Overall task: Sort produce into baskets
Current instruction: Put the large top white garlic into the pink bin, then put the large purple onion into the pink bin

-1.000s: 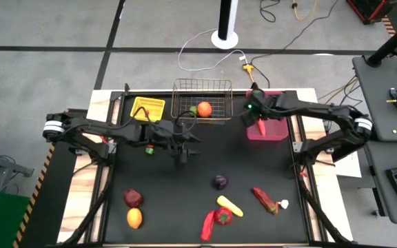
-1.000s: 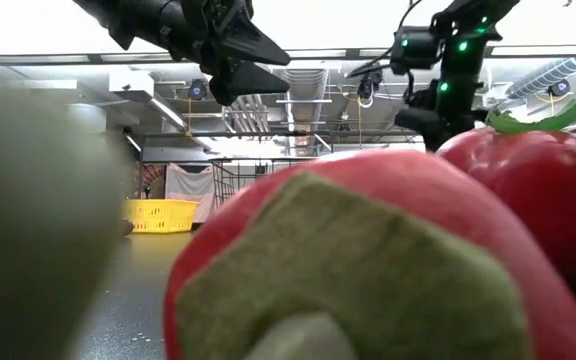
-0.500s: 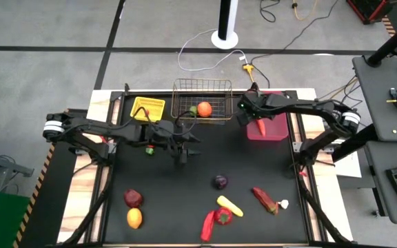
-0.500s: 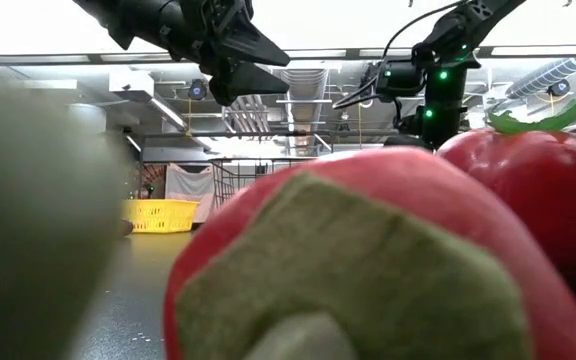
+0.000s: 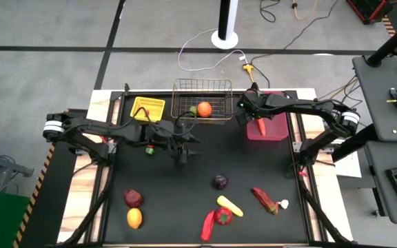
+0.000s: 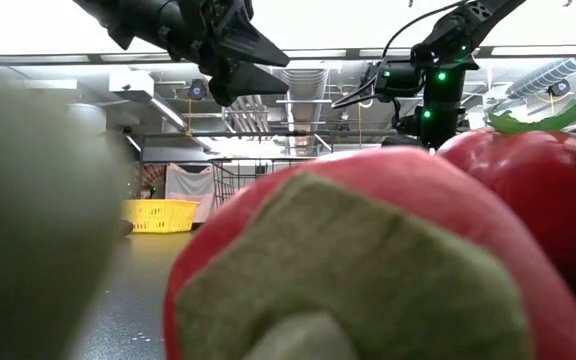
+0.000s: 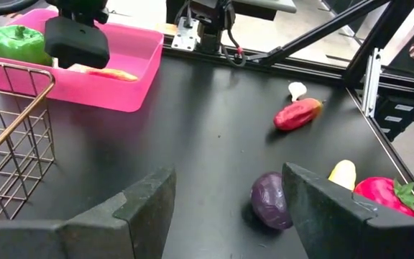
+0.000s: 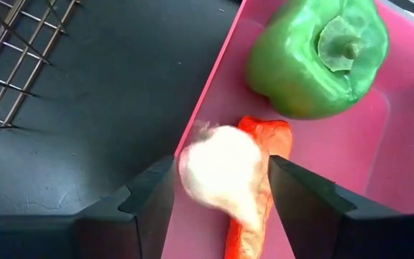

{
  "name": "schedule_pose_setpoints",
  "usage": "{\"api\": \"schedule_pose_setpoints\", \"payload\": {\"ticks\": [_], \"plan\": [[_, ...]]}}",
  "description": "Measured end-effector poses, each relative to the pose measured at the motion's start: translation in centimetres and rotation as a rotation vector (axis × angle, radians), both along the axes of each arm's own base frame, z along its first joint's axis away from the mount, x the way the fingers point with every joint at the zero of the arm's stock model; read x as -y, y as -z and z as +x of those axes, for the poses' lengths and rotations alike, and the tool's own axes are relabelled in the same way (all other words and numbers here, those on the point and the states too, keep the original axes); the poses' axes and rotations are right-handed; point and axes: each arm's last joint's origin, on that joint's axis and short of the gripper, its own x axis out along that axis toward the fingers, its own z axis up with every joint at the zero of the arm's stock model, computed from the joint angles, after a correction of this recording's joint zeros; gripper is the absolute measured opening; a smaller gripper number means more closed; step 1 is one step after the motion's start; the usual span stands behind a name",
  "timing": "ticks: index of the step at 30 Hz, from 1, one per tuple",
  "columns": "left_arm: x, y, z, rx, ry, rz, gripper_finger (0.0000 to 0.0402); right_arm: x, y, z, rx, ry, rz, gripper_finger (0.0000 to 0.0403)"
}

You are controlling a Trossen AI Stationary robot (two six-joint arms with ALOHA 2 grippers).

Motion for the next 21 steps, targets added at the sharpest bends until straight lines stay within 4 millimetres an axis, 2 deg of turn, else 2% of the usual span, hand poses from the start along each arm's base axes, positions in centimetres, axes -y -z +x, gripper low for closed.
{"api": "schedule_pose_setpoints", "payload": {"ticks": [9,15,21], "plan": [[0.3,0.0,0.0,-0.004,0.01,0.002,0.0235,0.0,-0.3,0.0,0.009,-0.01,-0.012,0.0238],[0.5,0.6,-0.2,-0.057,0.037,0.036,0.0235,-1.5,-2.8,-0.4,0.1,-0.065,-0.069,0.0247],[1.8,1.4,0.3,-0.07,0.117,0.115,0.0235,-4.5,-6.0,-1.0,0.227,-0.164,-0.128,0.0245]]}}
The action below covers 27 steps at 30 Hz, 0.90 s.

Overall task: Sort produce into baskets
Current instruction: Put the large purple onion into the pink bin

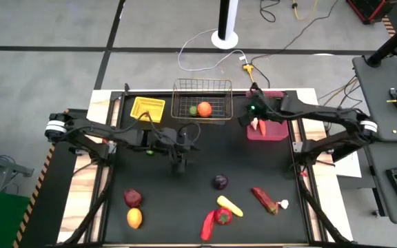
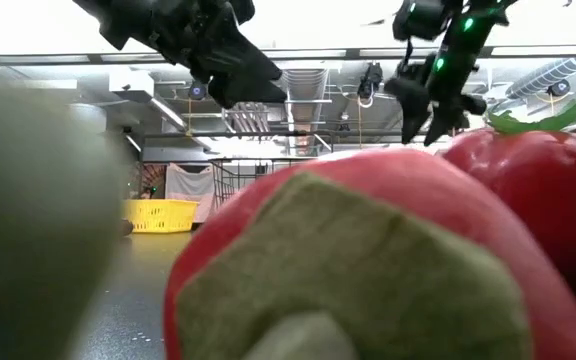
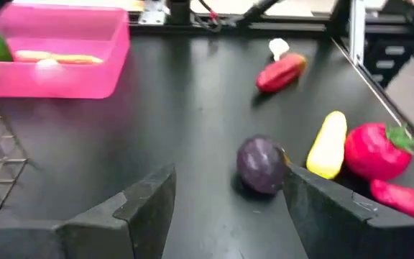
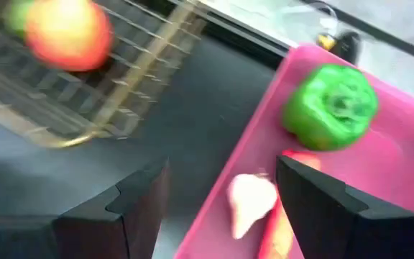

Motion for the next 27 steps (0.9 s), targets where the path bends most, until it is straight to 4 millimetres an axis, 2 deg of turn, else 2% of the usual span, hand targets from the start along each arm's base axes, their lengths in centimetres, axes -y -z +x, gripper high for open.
{"api": "schedule_pose_setpoints", "payload": {"ticks": [6,12,16,22,27], "plan": [[1.0,1.0,1.2,0.048,0.067,0.073,0.0235,-3.4,-2.0,-0.2,0.095,-0.133,-0.03,0.0245],[1.4,2.0,2.3,0.087,0.082,0.084,0.0239,-6.2,-2.6,0.1,0.152,-0.243,-0.03,0.024],[1.9,2.6,3.1,0.07,0.087,0.078,0.0264,-7.1,-2.6,0.4,0.161,-0.275,-0.021,0.0245],[4.2,3.3,4.4,0.061,0.18,0.137,0.0317,-8.1,-2.5,0.5,0.161,-0.313,-0.015,0.0252],[5.4,4.7,6.1,0.036,0.237,0.196,0.0334,-8.2,-2.6,0.5,0.167,-0.32,-0.015,0.0252]]}}
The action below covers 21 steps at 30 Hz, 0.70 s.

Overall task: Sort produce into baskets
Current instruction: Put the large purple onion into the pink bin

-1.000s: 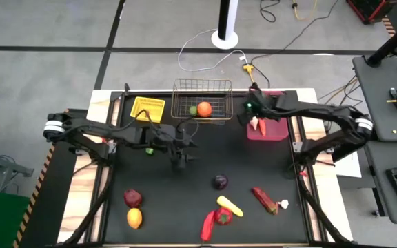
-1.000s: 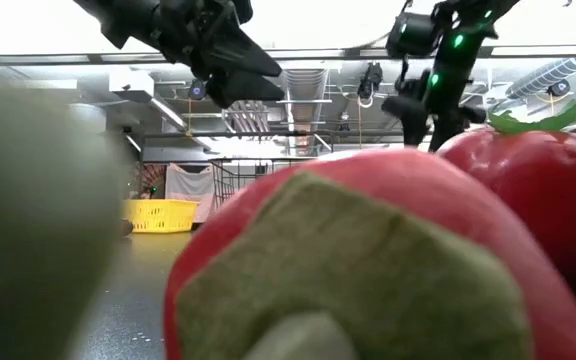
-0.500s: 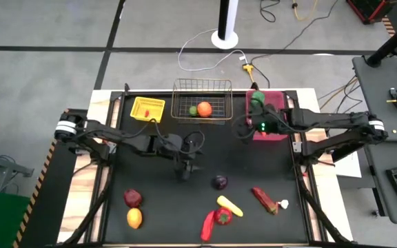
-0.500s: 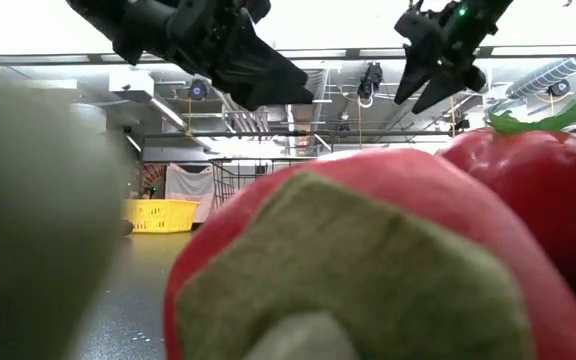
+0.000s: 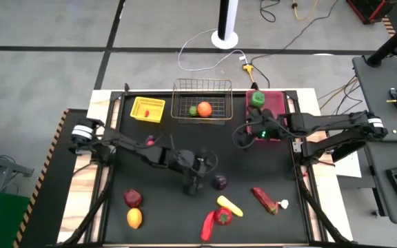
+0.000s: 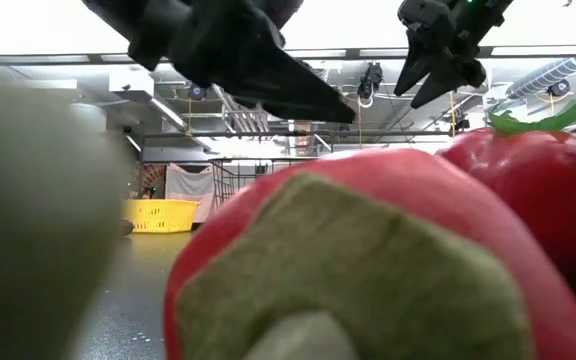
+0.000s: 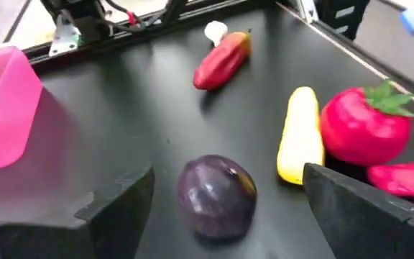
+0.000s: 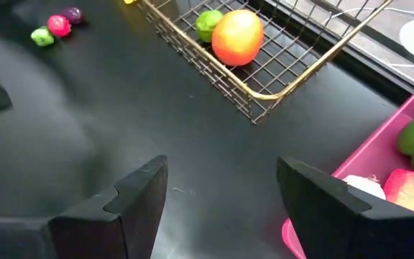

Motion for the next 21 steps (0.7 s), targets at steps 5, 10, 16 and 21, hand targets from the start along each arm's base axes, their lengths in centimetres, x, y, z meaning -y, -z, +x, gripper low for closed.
{"api": "schedule_pose_setpoints", "payload": {"ticks": [5,10,16,21], "plan": [[0.3,1.9,2.3,-0.043,0.005,0.026,0.0335,0.0,0.0,0.0,0.0,0.003,0.003,0.0259],[0.8,3.6,4.0,-0.143,0.022,0.063,0.0332,-0.3,0.0,0.1,0.0,-0.006,0.005,0.026],[0.9,4.8,5.1,-0.212,0.006,0.087,0.0331,-0.3,0.0,0.1,0.001,-0.007,0.006,0.0259],[0.9,5.0,5.1,-0.221,0.003,0.091,0.033,-0.3,0.0,0.1,0.005,-0.007,0.006,0.0259]]}}
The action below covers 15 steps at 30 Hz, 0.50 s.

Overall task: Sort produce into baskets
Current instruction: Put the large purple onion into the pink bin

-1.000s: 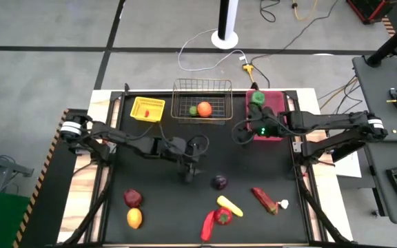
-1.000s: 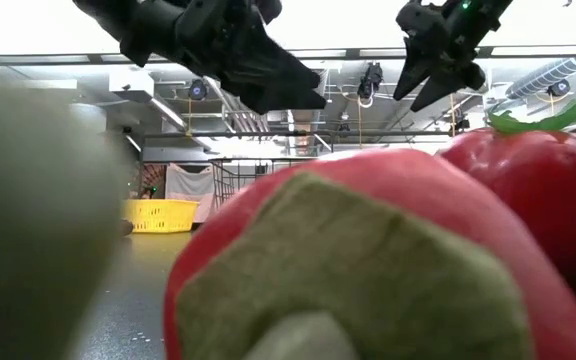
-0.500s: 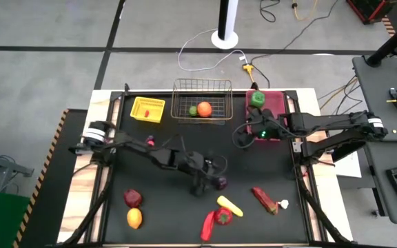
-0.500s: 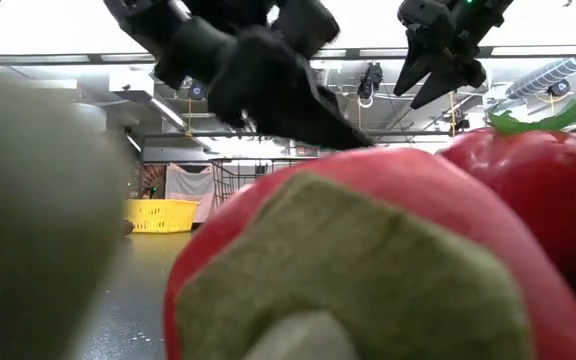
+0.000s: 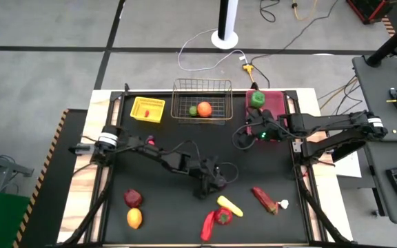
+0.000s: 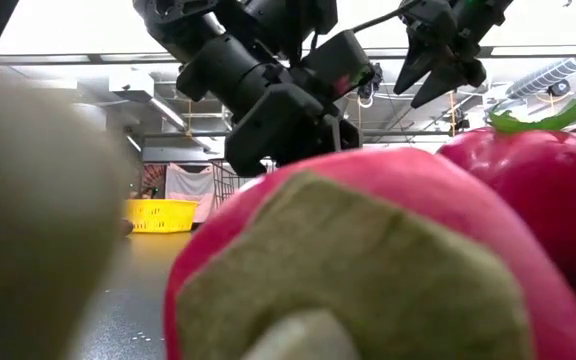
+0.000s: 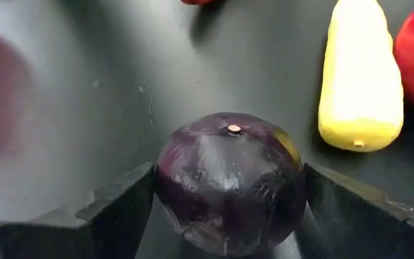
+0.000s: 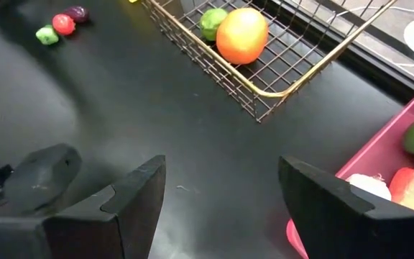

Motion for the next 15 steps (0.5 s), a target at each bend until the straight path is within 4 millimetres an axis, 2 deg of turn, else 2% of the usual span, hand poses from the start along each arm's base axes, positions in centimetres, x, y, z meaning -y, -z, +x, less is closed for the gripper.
{"api": "schedule_pose_setpoints", "payload": {"ticks": [10,15], "plan": [[-0.2,-0.1,-0.2,0.006,-0.032,0.019,0.0286,0.0,0.0,0.0,-0.005,-0.015,-0.012,0.0255],[-0.8,-1.8,-0.3,0.078,-0.041,0.01,0.0282,-1.0,0.1,0.2,-0.002,-0.051,-0.062,0.0248]]}}
